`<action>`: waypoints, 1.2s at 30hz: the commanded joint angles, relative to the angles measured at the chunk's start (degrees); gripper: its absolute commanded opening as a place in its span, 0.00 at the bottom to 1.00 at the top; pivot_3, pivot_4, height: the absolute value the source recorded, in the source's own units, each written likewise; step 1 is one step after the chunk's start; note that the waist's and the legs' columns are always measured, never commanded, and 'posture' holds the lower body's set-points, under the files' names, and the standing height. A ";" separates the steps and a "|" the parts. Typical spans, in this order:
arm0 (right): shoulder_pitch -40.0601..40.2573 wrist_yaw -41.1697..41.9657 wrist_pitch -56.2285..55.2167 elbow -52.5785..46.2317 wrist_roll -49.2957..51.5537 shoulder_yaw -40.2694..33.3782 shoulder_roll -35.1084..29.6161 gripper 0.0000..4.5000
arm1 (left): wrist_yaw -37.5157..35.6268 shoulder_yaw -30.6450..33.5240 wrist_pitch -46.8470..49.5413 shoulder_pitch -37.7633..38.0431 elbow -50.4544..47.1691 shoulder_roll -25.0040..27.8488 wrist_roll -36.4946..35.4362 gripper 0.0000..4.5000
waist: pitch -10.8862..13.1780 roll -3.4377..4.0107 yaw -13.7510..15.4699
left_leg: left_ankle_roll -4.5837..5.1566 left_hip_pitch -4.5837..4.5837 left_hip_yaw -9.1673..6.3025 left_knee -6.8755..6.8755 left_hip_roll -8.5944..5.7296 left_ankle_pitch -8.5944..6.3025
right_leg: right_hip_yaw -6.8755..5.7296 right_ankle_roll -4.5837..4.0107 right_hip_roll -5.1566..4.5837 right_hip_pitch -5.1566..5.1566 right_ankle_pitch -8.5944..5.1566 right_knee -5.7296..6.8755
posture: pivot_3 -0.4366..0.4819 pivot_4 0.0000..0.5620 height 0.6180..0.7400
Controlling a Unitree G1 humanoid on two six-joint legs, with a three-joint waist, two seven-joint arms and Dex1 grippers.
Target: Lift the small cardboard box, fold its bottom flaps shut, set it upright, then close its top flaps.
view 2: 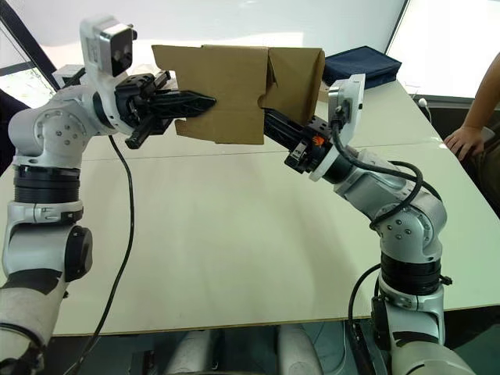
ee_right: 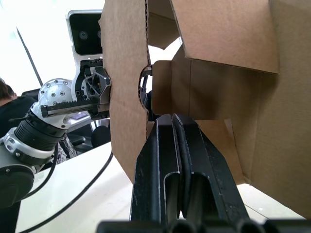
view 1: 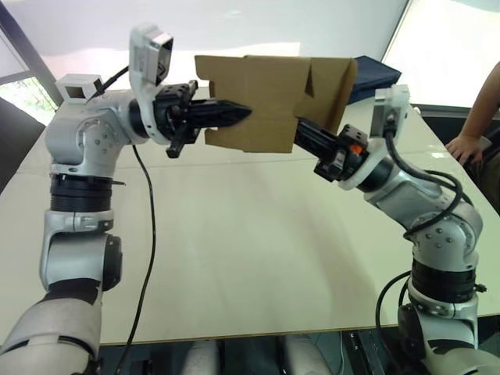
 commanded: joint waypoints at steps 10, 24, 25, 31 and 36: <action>3.76 0.78 8.08 0.61 23.61 -15.21 -13.66 0.01 | -1.29 1.70 -2.57 -2.65 -0.06 1.99 -0.27 0.00 | 0.00 0.00 0.10 | 0.16 -0.01 0.01 0.00 -0.01 -0.09 | -0.01 0.00 -0.04 0.02 0.00 -0.02 | 0.48 0.27 1.00; -0.61 12.52 2.68 25.61 14.91 -17.88 -16.85 0.68 | -0.66 2.39 -0.81 -2.35 -2.33 1.01 -3.54 0.00 | 0.00 0.00 0.03 | 0.12 0.00 0.04 0.01 -0.01 -0.07 | 0.01 0.00 -0.01 0.02 0.00 -0.02 | 0.48 0.27 1.00; -1.38 13.46 3.41 26.64 15.23 -17.56 -16.40 0.76 | -0.49 2.56 -0.50 -2.41 -2.63 1.01 -3.98 0.00 | 0.00 0.00 0.02 | 0.11 0.00 0.04 0.01 0.00 -0.06 | 0.00 0.00 0.00 0.02 0.00 -0.01 | 0.48 0.27 1.00; -5.15 14.93 4.52 27.70 15.79 -15.13 -11.20 0.76 | 0.83 3.45 0.92 -2.46 -3.96 1.02 -5.83 0.00 | 0.00 0.00 -0.07 | 0.00 0.00 0.03 0.00 0.01 0.00 | 0.01 0.00 0.01 0.01 0.00 -0.01 | 0.48 0.27 1.00; -6.58 14.47 5.65 26.14 17.74 -14.55 -7.23 0.76 | 1.49 3.48 1.34 -2.39 -4.11 0.84 -6.49 0.00 | 0.01 0.00 0.11 | -0.07 0.00 0.03 0.02 0.01 0.04 | 0.00 0.00 -0.02 0.01 0.00 -0.01 | 0.48 0.27 1.00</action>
